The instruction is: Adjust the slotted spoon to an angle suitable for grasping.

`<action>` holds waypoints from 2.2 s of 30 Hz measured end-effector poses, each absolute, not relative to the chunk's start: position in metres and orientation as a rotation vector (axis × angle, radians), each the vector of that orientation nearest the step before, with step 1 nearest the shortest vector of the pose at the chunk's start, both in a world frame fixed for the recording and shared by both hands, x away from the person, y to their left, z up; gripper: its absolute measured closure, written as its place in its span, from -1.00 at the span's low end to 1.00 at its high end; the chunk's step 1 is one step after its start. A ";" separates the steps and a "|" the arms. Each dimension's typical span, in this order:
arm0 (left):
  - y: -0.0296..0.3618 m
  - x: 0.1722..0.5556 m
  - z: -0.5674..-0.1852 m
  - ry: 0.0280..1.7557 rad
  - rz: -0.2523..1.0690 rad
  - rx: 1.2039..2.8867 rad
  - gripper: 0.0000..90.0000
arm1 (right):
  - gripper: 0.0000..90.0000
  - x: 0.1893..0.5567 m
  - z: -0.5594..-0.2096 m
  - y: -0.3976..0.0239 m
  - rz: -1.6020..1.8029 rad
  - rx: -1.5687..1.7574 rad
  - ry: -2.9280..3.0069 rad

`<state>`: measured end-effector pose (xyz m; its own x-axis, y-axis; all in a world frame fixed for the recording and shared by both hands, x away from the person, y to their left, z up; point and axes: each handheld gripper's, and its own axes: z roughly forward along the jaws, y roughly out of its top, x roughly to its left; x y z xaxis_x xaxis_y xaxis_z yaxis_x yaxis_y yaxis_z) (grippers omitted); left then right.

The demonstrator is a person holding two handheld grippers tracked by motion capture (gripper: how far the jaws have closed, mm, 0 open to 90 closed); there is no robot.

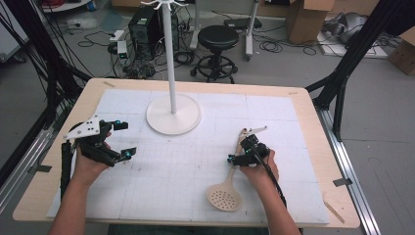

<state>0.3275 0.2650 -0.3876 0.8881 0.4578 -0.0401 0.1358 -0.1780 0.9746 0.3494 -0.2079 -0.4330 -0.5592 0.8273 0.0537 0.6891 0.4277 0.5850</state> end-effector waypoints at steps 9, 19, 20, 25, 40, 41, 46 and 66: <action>0.267 0.328 -0.387 0.454 0.306 1.736 -0.96 | -0.07 0.350 -0.431 -0.205 0.865 1.290 2.510; 0.268 0.328 -0.387 0.455 0.309 1.725 -0.96 | 0.22 0.351 -0.426 -0.191 0.855 1.169 2.639; 0.268 0.328 -0.387 0.455 0.309 1.725 -0.96 | 0.27 0.351 -0.424 -0.188 0.840 1.145 2.658; 0.269 0.328 -0.386 0.455 0.312 1.721 -0.96 | 0.36 0.351 -0.422 -0.183 0.821 1.102 2.677; 0.271 0.328 -0.385 0.453 0.313 1.719 -0.96 | 0.19 0.345 -0.411 -0.181 0.807 1.085 2.652; 0.271 0.328 -0.385 0.453 0.313 1.719 -0.96 | 0.19 0.345 -0.411 -0.181 0.807 1.085 2.652; 0.270 0.328 -0.386 0.455 0.313 1.724 -0.96 | 0.03 0.346 -0.407 -0.178 0.768 1.148 2.648; 0.271 0.328 -0.385 0.456 0.315 1.718 -0.96 | 0.66 0.345 -0.416 -0.148 0.582 0.777 2.816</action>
